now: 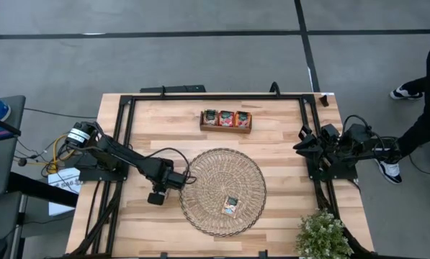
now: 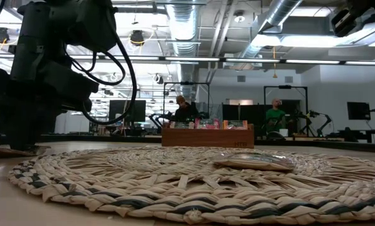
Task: Pick & Place Tea
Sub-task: Put the brown tea bag into the left section of the wooden organizer
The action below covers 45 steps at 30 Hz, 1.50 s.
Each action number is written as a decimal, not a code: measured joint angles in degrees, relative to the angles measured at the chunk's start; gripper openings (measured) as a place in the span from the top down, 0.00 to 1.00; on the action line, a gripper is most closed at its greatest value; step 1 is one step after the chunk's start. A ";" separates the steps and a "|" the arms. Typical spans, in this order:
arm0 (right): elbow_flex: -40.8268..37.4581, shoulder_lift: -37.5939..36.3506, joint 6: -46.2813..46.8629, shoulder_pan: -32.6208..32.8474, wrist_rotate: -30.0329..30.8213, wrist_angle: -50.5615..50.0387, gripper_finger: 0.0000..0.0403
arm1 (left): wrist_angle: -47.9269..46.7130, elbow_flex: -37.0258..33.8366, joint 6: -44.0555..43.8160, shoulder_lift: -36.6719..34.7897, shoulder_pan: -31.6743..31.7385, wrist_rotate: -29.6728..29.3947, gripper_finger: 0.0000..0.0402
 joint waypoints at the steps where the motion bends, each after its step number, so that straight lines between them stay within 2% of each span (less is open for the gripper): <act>1: 0.00 0.00 0.00 0.00 0.00 0.00 0.80 | -0.50 0.27 -0.05 0.04 0.02 -0.18 0.94; 6: 0.00 0.00 0.00 0.00 0.00 0.00 0.80 | -4.18 2.57 -0.17 0.23 0.02 -2.48 0.99; 11: 0.00 0.00 0.00 0.00 -0.02 0.00 0.80 | -13.54 6.96 -0.23 0.20 0.04 -6.15 1.00; 20: 0.00 0.00 -0.01 0.00 -0.02 -0.32 0.80 | -27.52 19.20 -0.17 0.08 0.40 -13.34 1.00; 26: 0.00 0.00 -0.04 0.00 -0.01 -0.37 0.80 | -31.72 27.87 0.67 0.03 4.55 -19.99 1.00; 33: 0.00 0.00 -0.04 0.01 -0.02 -0.37 0.80 | -28.52 33.98 10.36 0.03 12.40 -30.37 1.00; 40: 0.00 0.00 -0.02 0.00 -0.02 -0.37 0.80 | -15.65 35.41 22.68 0.12 21.19 -34.99 1.00; 45: 0.01 0.00 -0.02 0.01 -0.02 -0.34 0.80 | -8.92 35.48 32.89 2.96 24.77 -37.99 1.00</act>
